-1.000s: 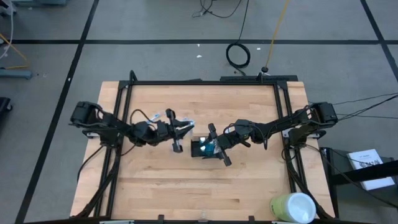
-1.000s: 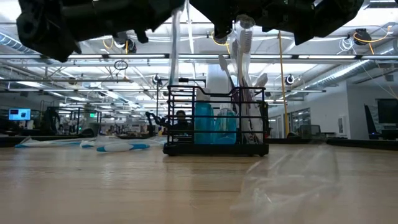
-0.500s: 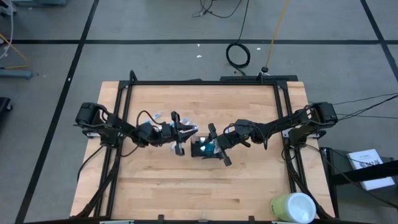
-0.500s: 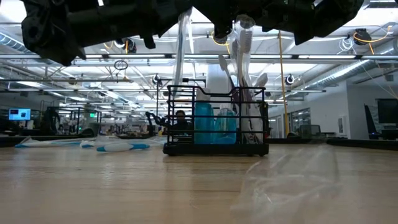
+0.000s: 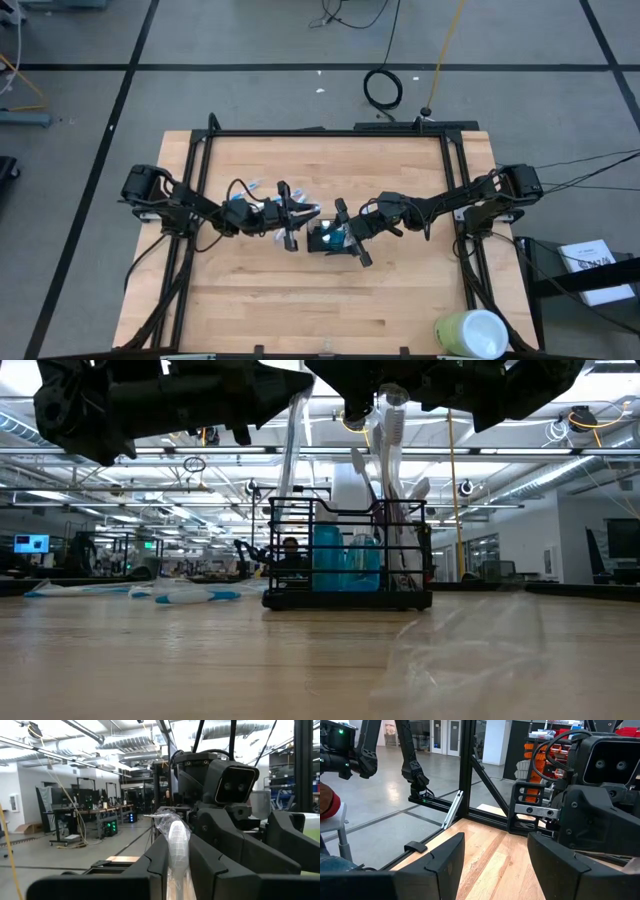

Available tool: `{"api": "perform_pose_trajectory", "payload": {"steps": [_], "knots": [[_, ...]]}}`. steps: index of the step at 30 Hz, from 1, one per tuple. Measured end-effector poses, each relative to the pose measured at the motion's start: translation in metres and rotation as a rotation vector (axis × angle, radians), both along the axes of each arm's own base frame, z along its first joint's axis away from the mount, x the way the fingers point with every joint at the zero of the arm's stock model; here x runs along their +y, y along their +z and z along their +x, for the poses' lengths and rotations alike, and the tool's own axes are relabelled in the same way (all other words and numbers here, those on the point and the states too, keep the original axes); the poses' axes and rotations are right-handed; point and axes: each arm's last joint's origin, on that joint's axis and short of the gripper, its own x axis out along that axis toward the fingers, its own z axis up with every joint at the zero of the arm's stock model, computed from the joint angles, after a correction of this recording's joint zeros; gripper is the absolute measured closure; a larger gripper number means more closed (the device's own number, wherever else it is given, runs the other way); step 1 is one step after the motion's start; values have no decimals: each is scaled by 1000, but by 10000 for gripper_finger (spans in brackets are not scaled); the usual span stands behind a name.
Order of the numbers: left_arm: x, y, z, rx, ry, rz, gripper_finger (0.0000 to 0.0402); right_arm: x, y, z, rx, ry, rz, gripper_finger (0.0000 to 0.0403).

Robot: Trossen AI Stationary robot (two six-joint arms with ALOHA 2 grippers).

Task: Pick & Place toothbrushing station
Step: Put the blue toothbrush into the left section of the wire organizer

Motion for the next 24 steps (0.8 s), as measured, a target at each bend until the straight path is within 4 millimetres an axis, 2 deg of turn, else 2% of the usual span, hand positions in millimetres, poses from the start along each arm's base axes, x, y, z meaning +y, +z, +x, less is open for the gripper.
{"api": "perform_pose_trajectory", "payload": {"steps": [12, 20, 24], "knots": [[5, -15, 8, -25, 4, -27, 352, 0, 0, 0, 0, 0, 0, 192], [4, -2, 11, -64, -35, 26, 352, 0, 0, 0, 0, 0, 0, 192], [6, -6, 13, -46, -31, 9, 352, 0, 0, 0, 0, 0, 0, 192]]}}
